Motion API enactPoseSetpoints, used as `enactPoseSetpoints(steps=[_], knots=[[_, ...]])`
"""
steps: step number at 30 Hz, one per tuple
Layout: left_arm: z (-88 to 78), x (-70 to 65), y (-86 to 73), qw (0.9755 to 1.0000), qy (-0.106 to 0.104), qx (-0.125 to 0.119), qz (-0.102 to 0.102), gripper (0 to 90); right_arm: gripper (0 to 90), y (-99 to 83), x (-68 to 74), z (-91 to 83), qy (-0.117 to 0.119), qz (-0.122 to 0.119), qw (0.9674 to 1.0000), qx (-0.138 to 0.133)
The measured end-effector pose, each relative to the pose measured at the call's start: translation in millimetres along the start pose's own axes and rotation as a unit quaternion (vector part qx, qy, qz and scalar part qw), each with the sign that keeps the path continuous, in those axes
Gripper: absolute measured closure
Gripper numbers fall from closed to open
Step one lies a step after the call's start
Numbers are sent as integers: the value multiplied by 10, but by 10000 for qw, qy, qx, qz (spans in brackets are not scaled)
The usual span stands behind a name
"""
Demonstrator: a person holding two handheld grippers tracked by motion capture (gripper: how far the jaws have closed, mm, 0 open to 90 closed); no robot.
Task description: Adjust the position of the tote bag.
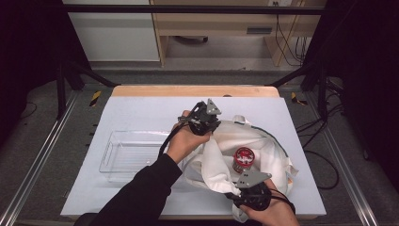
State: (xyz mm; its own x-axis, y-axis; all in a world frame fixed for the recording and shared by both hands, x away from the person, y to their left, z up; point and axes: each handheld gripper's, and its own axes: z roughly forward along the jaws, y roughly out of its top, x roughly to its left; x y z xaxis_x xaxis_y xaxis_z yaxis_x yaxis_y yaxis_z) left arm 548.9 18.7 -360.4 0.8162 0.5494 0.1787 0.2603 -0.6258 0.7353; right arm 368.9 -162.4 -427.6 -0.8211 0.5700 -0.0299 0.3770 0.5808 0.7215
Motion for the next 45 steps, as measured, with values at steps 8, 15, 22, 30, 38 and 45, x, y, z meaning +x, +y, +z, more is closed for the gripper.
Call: enactPoseSetpoints(steps=[8, 15, 22, 30, 38, 45], knots=[[136, -2, -65, 9998, -6, 210, -27, 822, 644, -32, 40, 88, 35, -98, 9998, 184], [108, -21, -93, 9998, -19, 175, 8, 820, 624, -33, 30, 93, 51, -49, 9998, 180], [57, -65, -112, 9999, -29, 123, 35, 794, 544, -18, 26, 87, 95, 11, 9998, 177], [-201, -156, -123, 9997, 9, -196, 126, 589, 315, 37, -1, 15, -28, 123, 9999, 30], [-459, -175, -234, 9990, 37, -427, 113, 484, 199, 159, -30, -219, -130, 205, 9990, -367], [-586, -201, -386, 9986, -2, -521, 44, 445, 210, 296, -211, -418, -473, 266, 9973, -492]])
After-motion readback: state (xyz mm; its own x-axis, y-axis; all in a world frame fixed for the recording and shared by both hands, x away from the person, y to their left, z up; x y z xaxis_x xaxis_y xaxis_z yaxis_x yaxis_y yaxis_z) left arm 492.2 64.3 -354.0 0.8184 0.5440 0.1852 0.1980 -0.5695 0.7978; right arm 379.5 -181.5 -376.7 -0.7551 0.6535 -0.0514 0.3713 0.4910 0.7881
